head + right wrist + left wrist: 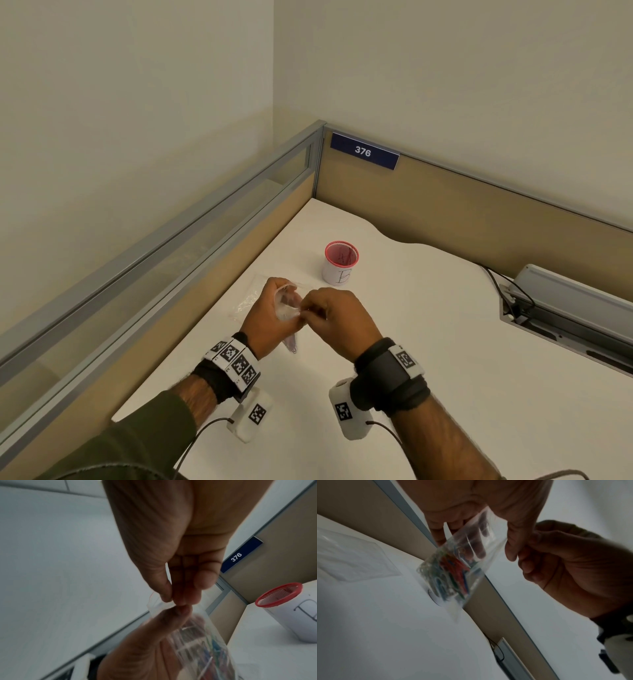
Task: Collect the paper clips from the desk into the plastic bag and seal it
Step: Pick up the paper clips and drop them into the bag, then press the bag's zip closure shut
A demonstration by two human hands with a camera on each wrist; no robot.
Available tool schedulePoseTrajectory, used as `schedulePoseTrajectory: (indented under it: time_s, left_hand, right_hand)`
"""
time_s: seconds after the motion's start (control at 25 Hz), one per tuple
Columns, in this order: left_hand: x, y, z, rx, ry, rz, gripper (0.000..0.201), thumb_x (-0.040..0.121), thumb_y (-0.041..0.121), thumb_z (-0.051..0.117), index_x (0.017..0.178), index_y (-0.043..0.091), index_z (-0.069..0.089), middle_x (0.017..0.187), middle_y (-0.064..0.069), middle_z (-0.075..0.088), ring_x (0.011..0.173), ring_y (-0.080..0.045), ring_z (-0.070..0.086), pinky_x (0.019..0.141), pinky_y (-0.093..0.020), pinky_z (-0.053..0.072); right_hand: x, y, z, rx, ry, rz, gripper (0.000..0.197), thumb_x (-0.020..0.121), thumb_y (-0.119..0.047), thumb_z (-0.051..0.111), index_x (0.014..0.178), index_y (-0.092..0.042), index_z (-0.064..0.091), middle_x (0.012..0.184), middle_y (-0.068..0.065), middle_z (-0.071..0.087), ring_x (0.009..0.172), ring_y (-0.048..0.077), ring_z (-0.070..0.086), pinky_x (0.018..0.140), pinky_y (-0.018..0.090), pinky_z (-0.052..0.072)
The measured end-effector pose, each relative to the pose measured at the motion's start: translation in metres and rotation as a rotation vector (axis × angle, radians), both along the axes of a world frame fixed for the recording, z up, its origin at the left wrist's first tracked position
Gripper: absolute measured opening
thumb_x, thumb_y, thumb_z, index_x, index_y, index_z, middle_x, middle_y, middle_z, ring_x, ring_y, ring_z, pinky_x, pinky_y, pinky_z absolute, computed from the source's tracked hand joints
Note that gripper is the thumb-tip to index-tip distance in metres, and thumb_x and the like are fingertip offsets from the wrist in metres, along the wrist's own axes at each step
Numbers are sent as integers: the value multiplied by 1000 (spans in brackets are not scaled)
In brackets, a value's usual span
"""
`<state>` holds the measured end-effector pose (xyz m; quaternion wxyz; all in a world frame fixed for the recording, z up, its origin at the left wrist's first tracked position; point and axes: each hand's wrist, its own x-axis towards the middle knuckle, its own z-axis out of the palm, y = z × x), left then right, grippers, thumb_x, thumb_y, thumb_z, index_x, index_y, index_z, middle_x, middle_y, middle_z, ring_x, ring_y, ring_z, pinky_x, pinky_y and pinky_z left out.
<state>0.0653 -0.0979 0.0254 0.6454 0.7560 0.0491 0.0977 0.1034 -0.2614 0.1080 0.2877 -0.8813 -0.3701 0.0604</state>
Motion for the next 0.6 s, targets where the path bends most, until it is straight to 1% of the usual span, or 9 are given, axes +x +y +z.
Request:
schedulePoseTrajectory:
  time_s: [0.08,0.16,0.24,0.32,0.36,0.44,0.48,0.52,0.6]
  left_hand:
    - [-4,8,0,-86,10,9,83,55,49,90,125,36,47,115,-4,69,110,-19,69,94,-36,57]
    - [-12,13,2,-187,16,-3,99,50,55,93,134,30,47,121,-8,70,113,-20,69,95,-35,57]
    - [-18,15,6,-285,30,36,101,50,70,86,132,20,52,119,-10,72,111,-22,70,94,-33,57]
    - [-25,16,8,-349,47,79,88,63,77,74,126,18,60,118,-10,74,111,-24,70,96,-34,56]
    - [-28,15,9,-385,50,86,71,77,69,67,125,17,63,118,-11,74,113,-27,69,98,-38,55]
    - [-30,14,10,-442,57,108,31,99,32,55,122,15,66,116,-12,76,115,-31,68,100,-41,53]
    - [-30,15,12,-442,68,115,24,101,14,52,119,14,67,114,-11,76,115,-31,68,98,-39,54]
    - [-29,14,14,-423,71,114,26,99,4,53,117,14,69,111,-11,77,115,-31,69,95,-35,56]
    - [-25,15,18,-355,59,92,22,94,1,61,110,12,72,108,-9,78,112,-30,70,90,-31,58]
  right_hand:
    - [3,-3,6,87,26,-22,10,88,-20,58,92,-19,68,84,-2,68,74,13,60,72,32,56]
    - [4,-7,13,144,62,-39,9,89,-20,59,92,-19,67,85,-1,69,74,13,62,73,29,57]
    - [5,-9,16,172,79,-36,8,88,-19,60,91,-18,67,85,-1,70,75,14,63,73,28,57]
    - [2,-11,19,170,97,-5,8,88,-19,60,92,-18,67,87,0,69,77,14,63,73,26,56]
    - [1,-11,19,160,104,14,8,88,-18,60,92,-17,67,88,0,69,78,15,63,74,25,56]
    - [-1,-11,20,149,117,32,9,87,-19,60,93,-17,67,89,1,69,78,16,63,75,26,56]
    - [-1,-11,21,150,125,34,9,87,-19,60,93,-18,67,90,0,69,78,15,63,75,26,57]
    - [-1,-11,21,153,130,33,9,88,-20,60,93,-18,67,90,0,69,79,15,63,75,26,57]
    - [-1,-11,21,166,131,27,9,88,-21,61,94,-18,67,91,0,69,79,15,63,75,25,57]
